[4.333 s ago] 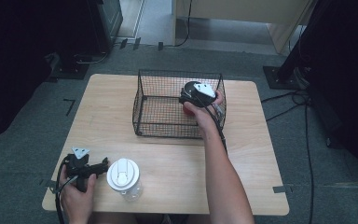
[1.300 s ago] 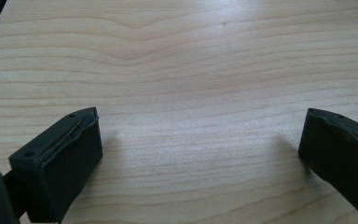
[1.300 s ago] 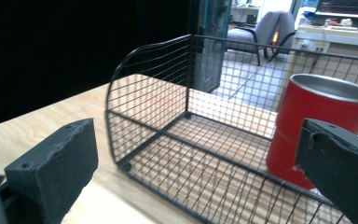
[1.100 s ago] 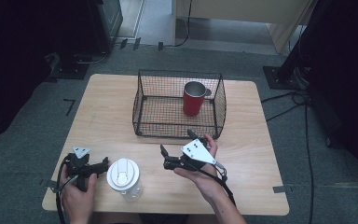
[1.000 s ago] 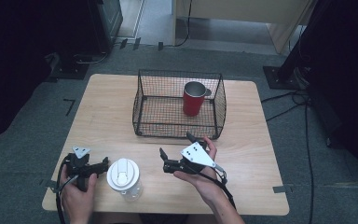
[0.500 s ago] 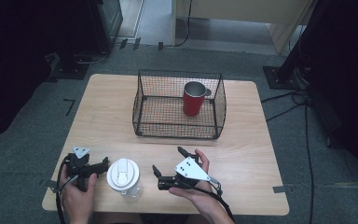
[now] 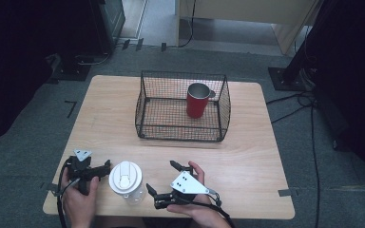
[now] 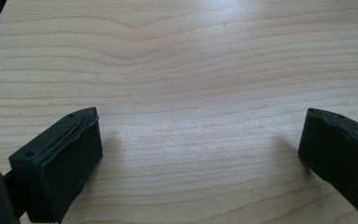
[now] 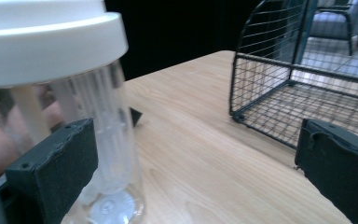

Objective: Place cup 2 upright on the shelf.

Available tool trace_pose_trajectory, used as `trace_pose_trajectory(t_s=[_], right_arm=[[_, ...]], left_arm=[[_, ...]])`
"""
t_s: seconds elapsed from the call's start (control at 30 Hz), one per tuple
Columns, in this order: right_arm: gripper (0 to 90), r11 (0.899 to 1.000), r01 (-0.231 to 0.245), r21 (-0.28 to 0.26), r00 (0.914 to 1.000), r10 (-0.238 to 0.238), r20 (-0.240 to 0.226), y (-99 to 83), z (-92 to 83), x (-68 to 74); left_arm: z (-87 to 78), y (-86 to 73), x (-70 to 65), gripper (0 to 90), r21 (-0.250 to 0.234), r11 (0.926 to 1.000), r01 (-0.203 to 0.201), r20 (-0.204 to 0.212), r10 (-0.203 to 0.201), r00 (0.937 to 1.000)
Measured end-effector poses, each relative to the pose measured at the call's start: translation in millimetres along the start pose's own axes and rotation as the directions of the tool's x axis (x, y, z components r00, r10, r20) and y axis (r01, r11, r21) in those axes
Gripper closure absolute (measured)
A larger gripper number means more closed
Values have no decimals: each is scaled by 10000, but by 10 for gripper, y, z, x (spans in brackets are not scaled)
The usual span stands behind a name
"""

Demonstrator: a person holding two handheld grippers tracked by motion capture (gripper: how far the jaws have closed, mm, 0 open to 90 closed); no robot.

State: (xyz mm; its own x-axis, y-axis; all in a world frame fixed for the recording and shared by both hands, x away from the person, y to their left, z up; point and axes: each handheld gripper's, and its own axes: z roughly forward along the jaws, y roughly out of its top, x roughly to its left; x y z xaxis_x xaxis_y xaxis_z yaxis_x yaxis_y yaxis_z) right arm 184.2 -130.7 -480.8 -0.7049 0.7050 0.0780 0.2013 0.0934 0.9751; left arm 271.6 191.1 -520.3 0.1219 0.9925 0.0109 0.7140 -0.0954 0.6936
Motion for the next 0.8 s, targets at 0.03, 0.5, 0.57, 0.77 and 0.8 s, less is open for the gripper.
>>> trace_pose_trajectory(t_s=[0.03, 0.5, 0.57, 0.77, 0.8], right_arm=[[0, 10000, -8, 8, 10000, 8, -79, -4, 5, 19], [0, 10000, 77, 36, 9961, -74, -875, 10, 51, 213], [0, 10000, 66, 55, 9955, -60, -946, 16, 63, 236], [0, 10000, 11, 12, 9942, -10, -1075, 34, 111, 291], [0, 10000, 11, 12, 9942, -10, -1075, 34, 111, 291]], left_arm=[[0, 0, -1, 0, 1, 10000, 7, 0, -7, 10000], [0, 0, 0, 0, 0, 10000, -2, 0, 2, 10000], [0, 0, 0, 0, -1, 10000, 3, 2, -3, 10000], [0, 0, 0, 0, -1, 10000, 0, -1, 0, 10000], [0, 0, 0, 0, 0, 10000, 1, 0, -1, 10000]])
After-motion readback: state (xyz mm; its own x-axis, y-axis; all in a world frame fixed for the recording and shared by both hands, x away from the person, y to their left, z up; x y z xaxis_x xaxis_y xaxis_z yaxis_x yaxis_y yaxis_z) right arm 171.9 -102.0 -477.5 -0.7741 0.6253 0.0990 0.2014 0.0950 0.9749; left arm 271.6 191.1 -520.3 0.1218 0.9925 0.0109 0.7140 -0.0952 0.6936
